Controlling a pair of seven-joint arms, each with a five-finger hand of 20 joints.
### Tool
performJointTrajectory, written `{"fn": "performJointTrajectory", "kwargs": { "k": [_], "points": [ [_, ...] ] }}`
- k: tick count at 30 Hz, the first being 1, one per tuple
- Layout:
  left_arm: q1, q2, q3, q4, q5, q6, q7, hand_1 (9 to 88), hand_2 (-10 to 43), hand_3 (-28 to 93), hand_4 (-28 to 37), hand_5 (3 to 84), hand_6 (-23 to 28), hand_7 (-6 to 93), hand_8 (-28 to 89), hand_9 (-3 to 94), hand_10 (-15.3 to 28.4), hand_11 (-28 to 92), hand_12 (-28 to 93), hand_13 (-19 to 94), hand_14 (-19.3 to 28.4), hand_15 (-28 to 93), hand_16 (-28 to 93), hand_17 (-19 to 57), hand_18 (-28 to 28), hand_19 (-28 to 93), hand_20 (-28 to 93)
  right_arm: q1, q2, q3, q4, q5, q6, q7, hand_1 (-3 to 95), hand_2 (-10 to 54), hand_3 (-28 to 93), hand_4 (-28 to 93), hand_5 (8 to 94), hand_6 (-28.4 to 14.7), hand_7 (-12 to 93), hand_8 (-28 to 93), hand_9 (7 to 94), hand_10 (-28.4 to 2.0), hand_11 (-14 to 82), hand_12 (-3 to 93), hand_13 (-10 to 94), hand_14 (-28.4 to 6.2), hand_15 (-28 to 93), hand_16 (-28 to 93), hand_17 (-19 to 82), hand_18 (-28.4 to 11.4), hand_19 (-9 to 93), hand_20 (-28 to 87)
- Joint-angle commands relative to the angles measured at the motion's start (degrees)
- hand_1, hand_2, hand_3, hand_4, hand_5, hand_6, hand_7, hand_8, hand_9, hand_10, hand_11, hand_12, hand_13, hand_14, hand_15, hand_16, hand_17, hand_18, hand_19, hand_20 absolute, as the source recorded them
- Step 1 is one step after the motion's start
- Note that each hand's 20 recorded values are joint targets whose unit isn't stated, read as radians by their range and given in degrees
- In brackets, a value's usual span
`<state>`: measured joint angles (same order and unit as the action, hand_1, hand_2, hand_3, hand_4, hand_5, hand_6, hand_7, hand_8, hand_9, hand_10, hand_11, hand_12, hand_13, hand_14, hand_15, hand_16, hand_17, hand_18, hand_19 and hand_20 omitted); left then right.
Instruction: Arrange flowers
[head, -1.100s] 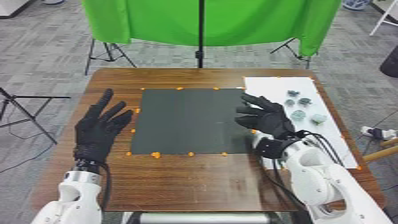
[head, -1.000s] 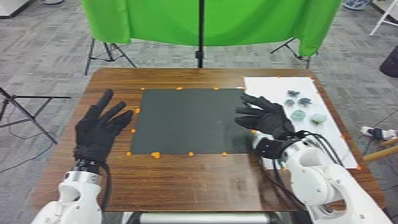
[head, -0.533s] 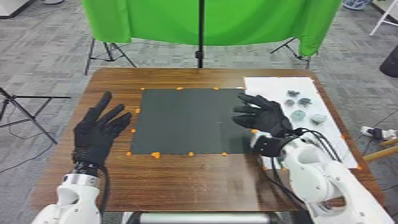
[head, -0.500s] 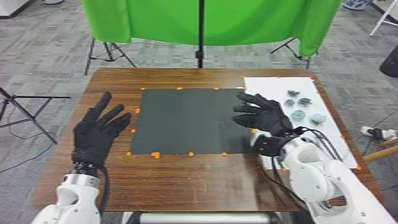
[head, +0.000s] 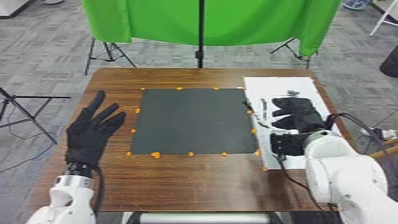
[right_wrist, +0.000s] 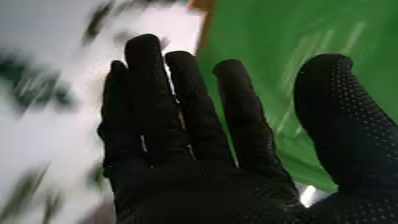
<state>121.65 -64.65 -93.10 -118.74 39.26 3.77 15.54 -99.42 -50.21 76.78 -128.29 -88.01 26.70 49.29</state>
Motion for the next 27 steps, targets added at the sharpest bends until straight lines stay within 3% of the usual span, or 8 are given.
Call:
{"fn": "performJointTrajectory", "kwargs": {
  "k": [1,4,9,12,14,27],
  "points": [
    [0.5,0.04,-0.83,-0.42,0.06,0.73,-0.15,19.8,5.6,75,-28.3,31.3,2.0,10.6,-10,28.8,17.3,19,11,22,28.2,45,-7,-9.2,28.4,49,21,-0.8,5.1,-6.1,-1.5,-34.5,-6.3,22.5,32.7,-2.0,78,-26,56.7,-5.6,13,-13,60.2,-20.9,22.9,12.5,56,-19.9,56,7,24,-28.4,73,11],
    [1.3,0.22,-0.86,-0.56,-0.23,0.91,0.23,19.9,5.6,75,-28.3,31.3,1.9,10.6,-10,28.9,17.4,19,11,22,28.2,45,-7,-9.2,28.4,49,21,-0.6,4.5,-7.2,-0.9,-35.2,-11.1,23.7,35.3,-5.1,77,-25,59.5,-7.1,11,-12,64.3,-21.5,25.2,13.2,61,-19.7,58,7,29,-28.4,82,-2],
    [0.8,0.17,-0.75,-0.46,-0.26,0.67,-0.02,20.0,5.5,75,-28.3,31.2,1.9,10.6,-10,28.8,17.3,19,11,22,28.2,46,-7,-9.1,28.4,49,21,1.3,3.4,-11.6,1.5,-41.9,-17.0,28.3,36.6,-6.5,75,-24,61.2,-7.8,11,-12,66.9,-21.9,26.8,14.0,65,-19.3,61,8,32,-28.4,86,-3],
    [0.6,0.05,-0.81,-0.38,-0.09,0.64,-0.29,20.1,5.5,75,-28.3,31.2,1.9,10.6,-10,28.9,17.3,19,11,22,28.2,46,-7,-9.1,28.4,48,22,1.3,3.1,-12.0,1.8,-41.1,-19.2,27.8,37.6,-7.8,74,-23,62.3,-8.5,10,-11,67.3,-22.6,27.3,14.4,66,-19.5,62,8,34,-28.4,90,-11],
    [1.0,0.34,-0.67,-0.51,-0.37,0.84,0.20,20.1,5.5,75,-28.3,31.2,1.9,10.7,-10,28.9,17.3,19,11,22,28.2,46,-7,-9.1,28.4,48,22,1.8,2.7,-12.7,1.9,-40.6,-20.3,27.1,38.2,-8.4,74,-23,62.6,-8.8,10,-11,67.1,-22.8,27.5,14.5,66,-19.7,62,8,34,-28.4,90,-13],
    [0.0,0.63,-0.47,-0.26,-0.72,0.92,-0.06,20.3,5.5,75,-28.3,31.2,1.9,10.8,-10,28.9,17.4,19,11,22,28.1,45,-7,-9.1,28.4,48,22,7.6,0.2,-21.1,8.1,-39.0,-30.1,26.1,37.7,-9.5,72,-23,64.1,-8.9,10,-11,66.8,-23.4,28.6,15.0,66,-19.8,63,9,33,-28.4,90,-16]
  ]
}}
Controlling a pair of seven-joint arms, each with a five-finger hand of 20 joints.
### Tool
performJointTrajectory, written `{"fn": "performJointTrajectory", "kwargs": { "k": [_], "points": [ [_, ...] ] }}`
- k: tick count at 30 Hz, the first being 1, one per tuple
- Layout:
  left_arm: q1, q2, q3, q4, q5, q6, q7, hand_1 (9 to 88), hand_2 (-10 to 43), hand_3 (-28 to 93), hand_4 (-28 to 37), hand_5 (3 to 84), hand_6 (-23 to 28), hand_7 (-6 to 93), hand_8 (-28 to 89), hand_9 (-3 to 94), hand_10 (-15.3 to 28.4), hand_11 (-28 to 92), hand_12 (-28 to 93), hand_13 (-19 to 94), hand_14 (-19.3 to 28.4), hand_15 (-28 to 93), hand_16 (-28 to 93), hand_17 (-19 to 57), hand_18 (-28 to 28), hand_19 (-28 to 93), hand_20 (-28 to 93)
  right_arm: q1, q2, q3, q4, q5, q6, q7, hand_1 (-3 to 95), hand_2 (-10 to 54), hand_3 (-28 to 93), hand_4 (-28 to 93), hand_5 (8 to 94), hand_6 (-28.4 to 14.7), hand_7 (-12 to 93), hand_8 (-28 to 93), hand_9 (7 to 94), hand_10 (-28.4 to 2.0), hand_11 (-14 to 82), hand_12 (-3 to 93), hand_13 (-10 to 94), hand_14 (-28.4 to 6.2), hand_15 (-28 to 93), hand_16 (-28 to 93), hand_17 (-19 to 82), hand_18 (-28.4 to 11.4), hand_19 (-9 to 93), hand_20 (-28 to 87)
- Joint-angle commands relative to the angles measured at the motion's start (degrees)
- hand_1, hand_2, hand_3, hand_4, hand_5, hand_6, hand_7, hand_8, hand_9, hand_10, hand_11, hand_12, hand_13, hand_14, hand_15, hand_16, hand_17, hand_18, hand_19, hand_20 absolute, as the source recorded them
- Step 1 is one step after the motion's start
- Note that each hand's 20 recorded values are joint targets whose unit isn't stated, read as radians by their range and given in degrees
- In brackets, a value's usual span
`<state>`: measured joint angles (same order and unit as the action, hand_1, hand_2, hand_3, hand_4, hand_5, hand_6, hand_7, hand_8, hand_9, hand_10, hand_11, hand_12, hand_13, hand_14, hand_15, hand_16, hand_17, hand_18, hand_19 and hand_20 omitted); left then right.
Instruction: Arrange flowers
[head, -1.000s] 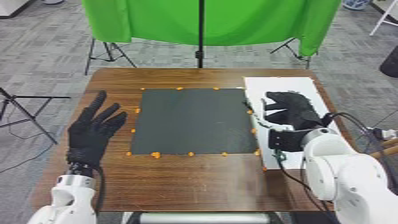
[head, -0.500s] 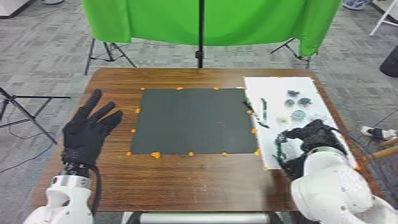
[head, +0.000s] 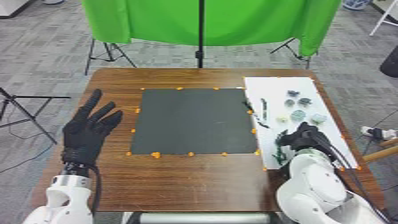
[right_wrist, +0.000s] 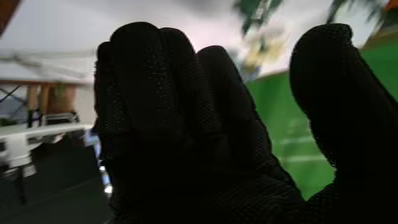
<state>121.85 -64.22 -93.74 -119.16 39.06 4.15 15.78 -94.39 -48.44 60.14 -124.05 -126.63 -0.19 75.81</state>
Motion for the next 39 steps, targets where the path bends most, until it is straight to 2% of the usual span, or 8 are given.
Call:
{"fn": "performJointTrajectory", "kwargs": {
  "k": [1,9,12,17,30,31,36,39],
  "points": [
    [-0.1,0.27,0.19,0.17,-0.58,0.60,-0.11,20.3,5.5,75,-28.3,31.2,1.9,10.8,-10,28.9,17.4,19,11,22,28.1,45,-7,-9.1,28.4,48,22,3.3,-1.8,-5.4,4.8,-0.6,-4.8,-0.5,37.7,-9.5,72,-23,64.4,-8.9,10,-11,66.9,-23.4,28.6,15.0,66,-19.9,63,9,33,-28.4,90,-16],
    [0.2,1.54,0.56,-0.11,-1.53,1.54,1.25,20.4,5.5,75,-28.3,31.2,1.9,10.7,-10,28.9,17.3,19,11,22,28.0,45,-7,-9.1,28.4,48,23,7.9,-2.6,-12.4,9.4,-1.1,-14.5,-1.8,42.2,-9.5,70,-24,78.0,-6.6,17,-11,76.9,-19.3,43.4,19.5,75,-13.0,69,14,38,-28.4,93,2],
    [0.2,1.67,0.49,-0.12,-1.50,1.43,1.20,20.4,5.5,75,-28.3,31.2,1.9,10.8,-10,28.9,17.3,19,11,22,28.1,45,-7,-9.0,28.4,48,23,8.3,-2.9,-13.3,10.0,-1.2,-15.1,-1.9,54.5,-9.5,66,-27,83.7,-6.0,21,6,81.2,-15.2,46.9,23.8,80,-9.6,71,17,43,-27.0,93,17],
    [0.7,2.17,0.53,-0.35,-1.80,1.91,2.39,20.4,5.5,75,-28.3,31.2,1.9,10.8,-10,28.9,17.3,19,11,22,28.1,46,-7,-9.1,28.4,48,23,7.0,-1.4,-13.4,9.3,-6.6,-9.6,-3.7,58.6,-9.5,68,-28,87.4,-5.0,22,9,85.5,-13.1,46.3,27.0,84,-7.6,71,19,47,-24.3,93,23],
    [1.5,1.16,-2.63,-1.96,-0.31,1.73,-0.30,20.5,5.5,75,-28.3,31.2,1.9,10.7,-10,29.0,17.4,19,11,22,28.1,45,-7,-9.0,28.4,48,23,11.1,-3.7,-12.9,0.0,-9.4,3.0,-10.3,57.9,-9.5,72,-28,90.0,-5.1,22,11,88.9,-13.1,46.7,26.0,87,-6.5,72,20,50,-23.4,93,30],
    [1.8,2.01,-2.67,-2.20,-0.88,2.18,0.66,20.5,5.5,75,-28.3,31.2,1.9,10.7,-10,29.0,17.3,19,11,22,28.2,45,-7,-9.0,28.4,48,23,14.3,-5.3,-15.0,0.9,-9.3,3.7,-11.5,58.0,-9.5,72,-28,90.0,-5.1,22,11,88.9,-13.0,46.6,26.0,87,-6.4,72,20,50,-23.5,93,30],
    [1.5,2.99,-2.41,-2.83,-1.09,3.18,0.99,20.5,5.6,75,-28.3,31.2,1.9,10.7,-10,29.0,17.4,19,11,22,28.1,45,-7,-9.0,28.4,48,23,26.6,-15.2,-24.0,8.9,-7.4,7.4,-17.2,57.6,-9.5,73,-28,90.7,-5.3,21,12,90.1,-12.7,46.7,25.6,88,-5.9,71,21,52,-23.4,93,32],
    [1.1,5.03,-1.51,-3.09,-1.84,4.18,2.60,20.5,5.6,75,-28.3,31.2,2.0,10.7,-10,28.9,17.4,19,11,22,28.2,45,-7,-9.0,28.4,48,23,31.3,-21.5,-27.0,14.7,-4.3,6.6,-21.3,57.3,-9.5,73,-28,91.1,-5.3,21,12,90.4,-12.5,47.0,25.2,89,-5.7,71,21,52,-23.2,93,33]
  ]
}}
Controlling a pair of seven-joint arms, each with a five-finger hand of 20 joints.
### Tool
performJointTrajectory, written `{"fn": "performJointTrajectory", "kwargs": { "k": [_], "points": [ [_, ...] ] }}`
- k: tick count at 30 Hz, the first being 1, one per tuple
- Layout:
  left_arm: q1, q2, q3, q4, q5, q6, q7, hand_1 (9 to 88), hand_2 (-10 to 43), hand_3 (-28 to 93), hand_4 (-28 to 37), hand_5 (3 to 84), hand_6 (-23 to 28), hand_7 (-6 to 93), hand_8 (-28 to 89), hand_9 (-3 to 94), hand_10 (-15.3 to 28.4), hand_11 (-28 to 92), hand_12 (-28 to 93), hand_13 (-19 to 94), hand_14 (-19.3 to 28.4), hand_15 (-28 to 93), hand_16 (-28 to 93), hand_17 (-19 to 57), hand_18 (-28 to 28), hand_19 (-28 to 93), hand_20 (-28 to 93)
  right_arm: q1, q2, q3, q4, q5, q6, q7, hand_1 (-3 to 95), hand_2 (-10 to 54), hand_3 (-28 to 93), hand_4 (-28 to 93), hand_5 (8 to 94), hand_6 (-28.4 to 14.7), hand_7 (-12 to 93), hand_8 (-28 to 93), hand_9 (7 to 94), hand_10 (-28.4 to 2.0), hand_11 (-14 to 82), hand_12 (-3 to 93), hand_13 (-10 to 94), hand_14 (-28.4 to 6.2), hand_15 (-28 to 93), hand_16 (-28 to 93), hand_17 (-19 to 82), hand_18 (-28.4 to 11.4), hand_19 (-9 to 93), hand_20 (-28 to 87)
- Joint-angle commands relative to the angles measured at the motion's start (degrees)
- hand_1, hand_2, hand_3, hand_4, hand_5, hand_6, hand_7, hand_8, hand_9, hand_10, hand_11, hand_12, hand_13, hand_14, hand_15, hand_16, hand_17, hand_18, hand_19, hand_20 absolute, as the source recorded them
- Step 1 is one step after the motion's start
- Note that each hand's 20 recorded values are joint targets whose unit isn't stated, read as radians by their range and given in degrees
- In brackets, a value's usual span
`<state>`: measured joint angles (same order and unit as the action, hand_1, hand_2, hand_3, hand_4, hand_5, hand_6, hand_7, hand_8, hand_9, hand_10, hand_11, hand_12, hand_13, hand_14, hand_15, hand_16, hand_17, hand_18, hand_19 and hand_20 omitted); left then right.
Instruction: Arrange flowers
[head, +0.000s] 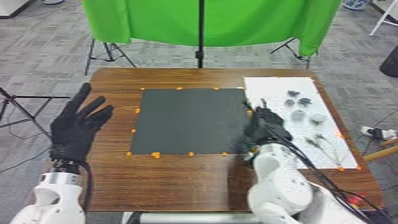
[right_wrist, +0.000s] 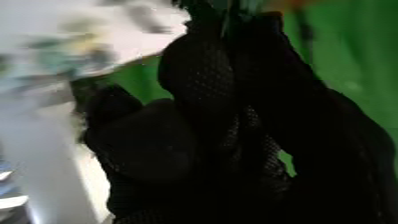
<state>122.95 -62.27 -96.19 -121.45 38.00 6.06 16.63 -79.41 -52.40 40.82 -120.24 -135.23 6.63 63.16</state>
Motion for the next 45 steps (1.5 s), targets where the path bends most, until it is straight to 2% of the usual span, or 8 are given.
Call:
{"fn": "performJointTrajectory", "kwargs": {
  "k": [1,10,18,34,42,43,44,45],
  "points": [
    [-0.1,3.68,1.35,-0.89,-0.95,2.61,2.33,20.5,5.7,75,-28.3,31.2,2.0,10.6,-10,28.9,17.4,19,11,22,28.2,45,-7,-9.0,28.4,48,23,17.4,-19.2,-8.6,12.9,5.1,-0.3,-10.0,57.3,-9.5,72,-28,91.2,-5.2,21,12,90.4,-12.5,47.2,25.0,89,-5.7,71,21,52,-23.2,93,33],
    [-5.6,5.08,4.39,0.65,-0.82,1.74,1.65,20.7,5.4,75,-28.3,31.2,2.0,10.7,-10,28.9,17.4,19,11,22,28.1,45,-7,-8.9,28.4,48,24,26.6,-26.9,-18.8,27.6,13.3,-5.4,-10.8,55.4,-9.5,72,-28,91.9,-4.6,21,12,91.2,-12.4,48.7,23.3,90,-5.6,72,21,53,-23.5,93,35],
    [-10.6,3.53,6.32,2.64,0.42,-1.36,-0.35,20.9,5.2,76,-28.3,31.2,2.0,10.7,-10,28.9,17.4,18,11,22,28.2,45,-7,-8.9,28.4,48,24,30.0,-27.2,-24.5,32.5,17.0,-6.8,-6.9,53.8,-9.5,69,-27,93.3,-3.5,20,10,92.8,-12.3,49.9,22.9,90,-5.7,73,22,52,-24.5,93,38],
    [-8.9,6.19,6.67,1.57,-1.19,1.26,3.00,21.3,5.3,76,-28.3,31.2,2.0,10.7,-10,28.7,17.3,18,11,22,28.1,45,-7,-8.9,28.4,47,24,29.0,-28.3,-24.2,31.6,18.0,-12.2,-10.1,41.1,-8.6,70,-27,93.5,-1.4,18,-12,93.3,-12.2,46.4,22.9,88,-8.0,73,22,49,-26.0,93,38],
    [-7.9,5.52,6.05,1.41,-0.95,1.03,1.64,21.5,5.2,76,-28.3,31.2,2.0,10.9,-10,28.5,17.2,19,11,22,28.1,45,-7,-8.9,28.4,47,24,26.2,-28.2,-21.2,30.0,19.3,-11.8,-8.2,36.4,-2.6,64,-28,92.4,-2.1,16,-13,93.7,-12.9,42.9,21.9,88,-8.6,70,21,47,-26.3,93,35],
    [-8.1,4.39,5.80,1.67,-0.31,0.10,0.35,21.5,5.2,76,-28.3,31.1,2.0,10.9,-10,28.5,17.1,19,11,22,28.2,45,-7,-8.9,28.4,47,24,26.4,-27.1,-22.3,29.7,17.3,-11.0,-7.9,36.2,-2.4,64,-28,92.4,-2.1,16,-13,93.7,-12.9,42.9,21.7,88,-8.6,70,21,47,-26.4,93,35],
    [-8.9,1.89,5.01,2.21,1.13,-2.03,-3.44,21.5,5.2,76,-28.3,31.1,2.0,10.8,-10,28.4,17.1,19,11,22,28.2,45,-7,-8.9,28.4,48,24,24.2,-26.3,-21.0,28.6,15.5,-11.1,-6.5,36.0,-2.3,64,-28,92.5,-2.1,16,-13,93.7,-13.0,43.0,21.5,88,-8.6,70,21,48,-26.5,93,34],
    [-7.0,3.32,4.76,1.28,0.26,-0.59,-0.63,21.6,5.2,76,-28.3,31.1,2.0,10.8,-10,28.4,17.1,19,11,22,28.2,45,-7,-8.9,28.4,48,24,25.1,-25.6,-21.4,27.8,16.0,-11.0,-7.1,35.7,-2.4,65,-27,92.5,-2.2,16,-13,93.7,-13.0,43.1,21.3,89,-8.5,70,21,48,-26.6,93,34]
  ]
}}
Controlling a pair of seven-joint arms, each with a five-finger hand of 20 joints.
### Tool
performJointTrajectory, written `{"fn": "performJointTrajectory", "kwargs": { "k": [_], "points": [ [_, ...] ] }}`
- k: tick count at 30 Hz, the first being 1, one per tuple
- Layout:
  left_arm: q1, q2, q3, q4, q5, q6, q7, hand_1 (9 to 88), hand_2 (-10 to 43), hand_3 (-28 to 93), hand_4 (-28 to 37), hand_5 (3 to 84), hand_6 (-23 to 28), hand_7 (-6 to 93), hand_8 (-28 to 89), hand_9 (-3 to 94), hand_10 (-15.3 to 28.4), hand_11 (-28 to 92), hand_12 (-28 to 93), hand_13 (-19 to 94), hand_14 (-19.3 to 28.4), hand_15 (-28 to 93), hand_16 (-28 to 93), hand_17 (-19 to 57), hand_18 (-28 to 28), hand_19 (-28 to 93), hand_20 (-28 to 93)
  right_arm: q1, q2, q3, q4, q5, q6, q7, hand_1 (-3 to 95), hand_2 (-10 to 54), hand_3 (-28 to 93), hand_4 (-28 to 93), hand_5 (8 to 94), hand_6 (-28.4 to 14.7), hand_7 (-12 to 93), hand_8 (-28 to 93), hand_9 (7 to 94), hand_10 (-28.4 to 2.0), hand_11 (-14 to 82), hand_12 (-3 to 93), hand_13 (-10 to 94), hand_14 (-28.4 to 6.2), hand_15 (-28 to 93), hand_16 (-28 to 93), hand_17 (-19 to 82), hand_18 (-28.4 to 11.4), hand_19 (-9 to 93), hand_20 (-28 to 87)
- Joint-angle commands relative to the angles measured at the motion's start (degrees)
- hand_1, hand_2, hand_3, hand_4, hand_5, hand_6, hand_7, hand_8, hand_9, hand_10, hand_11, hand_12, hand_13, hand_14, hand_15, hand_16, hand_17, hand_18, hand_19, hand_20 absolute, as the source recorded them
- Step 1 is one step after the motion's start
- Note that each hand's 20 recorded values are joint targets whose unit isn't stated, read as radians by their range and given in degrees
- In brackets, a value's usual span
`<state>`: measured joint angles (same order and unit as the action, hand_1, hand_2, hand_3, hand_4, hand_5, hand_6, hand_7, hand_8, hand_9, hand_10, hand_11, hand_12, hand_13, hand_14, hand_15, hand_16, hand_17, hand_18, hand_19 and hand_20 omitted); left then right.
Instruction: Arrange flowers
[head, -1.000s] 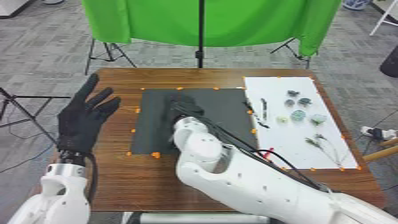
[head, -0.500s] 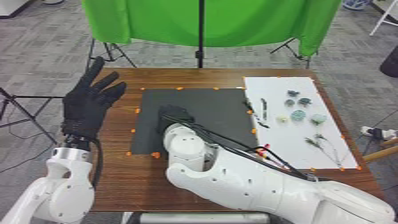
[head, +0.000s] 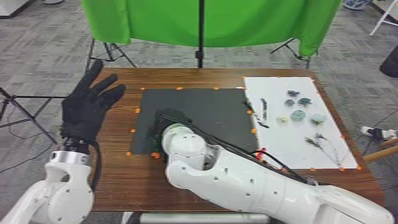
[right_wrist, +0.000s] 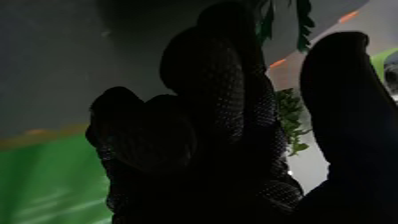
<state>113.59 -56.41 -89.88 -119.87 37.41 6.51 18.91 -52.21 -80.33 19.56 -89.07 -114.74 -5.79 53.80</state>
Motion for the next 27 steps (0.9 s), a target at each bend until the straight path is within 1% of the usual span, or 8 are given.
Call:
{"fn": "performJointTrajectory", "kwargs": {
  "k": [1,3,7,11,16,20,22,27],
  "points": [
    [3.2,-3.44,-2.47,-0.65,1.48,-1.14,-4.40,21.6,5.2,76,-28.3,31.1,2.0,10.9,-10,28.4,17.1,19,11,22,28.1,45,-7,-8.9,28.4,48,24,-3.7,3.2,1.4,-4.9,-3.9,-0.1,1.8,35.4,-2.5,65,-27,92.9,-2.2,17,-13,93.7,-12.9,43.4,21.0,89,-8.5,70,21,48,-26.6,93,34],
    [5.0,-3.77,-3.99,-1.31,1.52,-1.11,-4.55,21.6,5.2,76,-28.3,31.1,2.1,10.8,-10,28.4,17.1,19,11,22,28.1,45,-7,-8.9,28.4,48,24,-5.5,5.3,3.1,-7.8,-7.7,-2.5,0.4,34.7,-2.5,66,-27,93.4,-2.3,17,-13,93.7,-12.8,44.2,20.6,89,-8.4,70,21,48,-26.8,93,34],
    [7.2,-5.06,-5.10,-1.79,1.55,-0.84,-4.49,21.7,5.2,76,-28.3,31.0,2.1,10.8,-10,28.4,17.1,19,11,22,28.1,45,-7,-8.9,28.4,48,24,-9.1,11.7,7.6,-15.8,-6.3,-2.9,-0.1,32.7,-2.7,67,-26,93.7,-2.4,21,-14,93.7,-12.8,45.5,19.8,90,-8.7,70,21,49,-27.3,93,36],
    [8.6,-5.21,-6.06,-1.87,1.18,-0.63,-3.03,21.7,5.2,76,-28.3,31.0,2.1,10.7,-10,28.3,17.1,19,11,22,28.1,45,-7,-8.9,28.4,48,24,-12.9,20.7,13.0,-23.9,-4.7,2.8,1.3,31.0,-2.3,67,-25,93.4,-3.1,18,-14,93.5,-13.5,42.6,21.1,88,-9.7,71,21,47,-27.9,93,35],
    [10.0,-5.20,-6.67,-2.28,0.96,-0.38,-2.07,21.7,5.2,76,-28.3,31.0,2.1,10.7,-10,28.3,17.2,19,11,22,28.1,45,-7,-8.9,28.4,48,24,-22.8,32.5,26.6,-31.2,-2.4,8.1,4.3,31.4,-2.9,69,-24,79.6,-5.3,13,-11,82.9,-16.9,37.2,19.5,77,-13.0,68,18,37,-28.2,91,20],
    [10.6,-5.22,-6.54,-2.40,0.77,-0.14,-1.65,21.7,5.2,76,-28.3,31.0,2.1,10.7,-10,28.3,17.1,19,11,22,28.1,46,-7,-8.9,28.4,48,24,-33.0,39.5,38.4,-33.8,-2.9,12.1,5.8,32.3,-3.7,70,-24,73.2,-5.9,12,-11,78.1,-18.1,35.7,18.2,72,-14.6,68,16,33,-28.3,89,18],
    [11.0,-4.90,-6.49,-2.50,0.54,0.00,-1.26,21.7,5.2,76,-28.3,31.0,2.1,10.7,-10,28.3,17.1,19,11,22,28.1,45,-7,-8.9,28.4,48,24,-36.5,42.9,39.9,-32.5,-8.4,18.6,7.3,32.7,-3.7,71,-24,70.3,-6.1,12,-11,75.7,-18.5,35.2,17.8,69,-15.3,68,15,31,-28.4,87,17],
    [11.9,-4.59,-5.99,-2.88,0.02,0.64,-0.92,21.7,5.2,76,-28.3,31.0,2.1,10.8,-10,28.3,17.2,19,11,22,28.1,46,-7,-8.9,28.4,48,24,-45.1,45.9,48.8,-31.3,-13.0,17.2,12.3,33.0,-3.8,72,-25,68.7,-5.9,12,-11,74.7,-18.2,35.1,17.4,69,-15.1,68,14,31,-28.4,87,16]
  ]
}}
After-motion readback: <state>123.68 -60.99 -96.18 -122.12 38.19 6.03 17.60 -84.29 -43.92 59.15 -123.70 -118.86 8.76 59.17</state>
